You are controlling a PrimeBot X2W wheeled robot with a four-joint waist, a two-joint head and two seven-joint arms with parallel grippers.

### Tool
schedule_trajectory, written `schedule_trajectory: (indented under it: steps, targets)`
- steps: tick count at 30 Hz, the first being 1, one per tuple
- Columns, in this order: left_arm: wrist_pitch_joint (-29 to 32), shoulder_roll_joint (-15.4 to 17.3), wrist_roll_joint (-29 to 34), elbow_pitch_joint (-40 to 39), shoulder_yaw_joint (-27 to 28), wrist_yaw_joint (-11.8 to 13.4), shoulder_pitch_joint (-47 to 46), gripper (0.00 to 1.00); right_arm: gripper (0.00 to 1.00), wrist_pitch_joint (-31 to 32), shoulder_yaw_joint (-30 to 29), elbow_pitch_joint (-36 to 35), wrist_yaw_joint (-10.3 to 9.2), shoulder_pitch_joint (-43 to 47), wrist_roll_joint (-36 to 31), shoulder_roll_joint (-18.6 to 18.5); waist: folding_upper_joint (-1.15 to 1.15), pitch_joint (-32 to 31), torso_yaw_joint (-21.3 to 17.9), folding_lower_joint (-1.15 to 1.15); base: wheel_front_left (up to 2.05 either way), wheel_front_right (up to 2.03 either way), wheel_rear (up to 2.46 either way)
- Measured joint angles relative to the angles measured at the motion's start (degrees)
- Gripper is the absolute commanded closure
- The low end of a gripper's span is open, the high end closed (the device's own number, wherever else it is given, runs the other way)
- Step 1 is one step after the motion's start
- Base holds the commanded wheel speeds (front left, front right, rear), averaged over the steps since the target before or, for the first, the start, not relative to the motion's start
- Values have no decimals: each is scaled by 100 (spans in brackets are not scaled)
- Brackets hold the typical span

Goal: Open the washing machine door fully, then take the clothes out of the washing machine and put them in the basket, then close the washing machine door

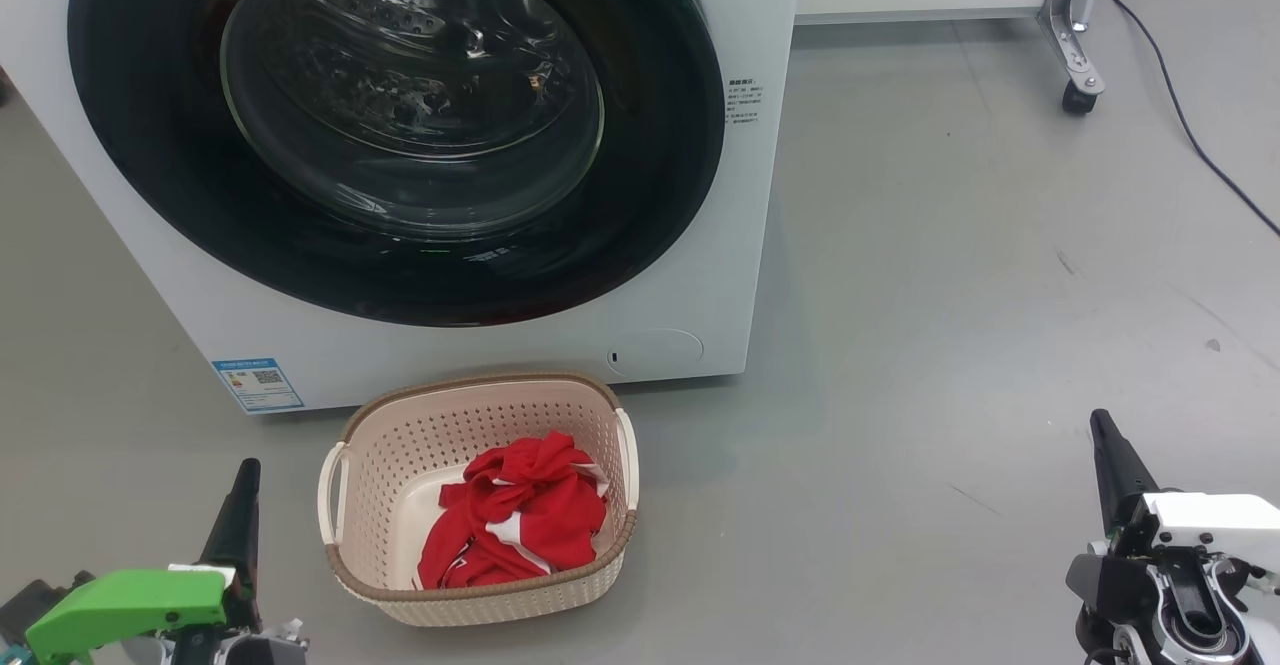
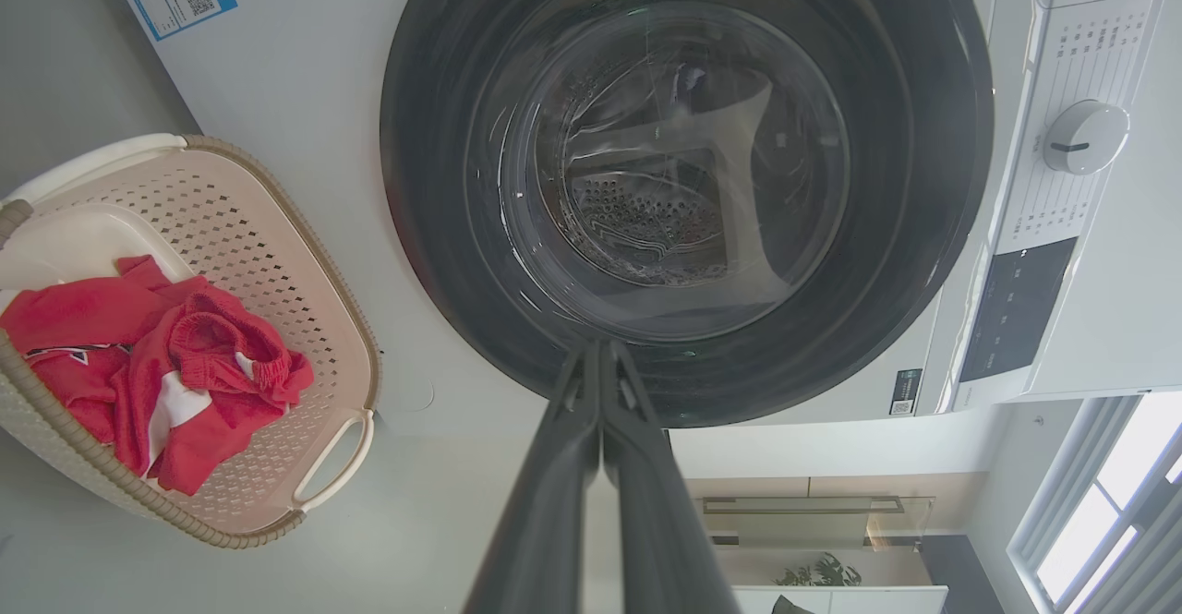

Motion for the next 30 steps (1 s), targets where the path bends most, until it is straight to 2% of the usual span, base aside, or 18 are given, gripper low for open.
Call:
schedule_trajectory:
  steps: [30]
  targets:
    - [3, -1, 0, 7, 9, 0, -5, 100, 100, 20, -23, 40, 14, -55, 0, 4, 0, -1, 0, 0, 0, 0, 0]
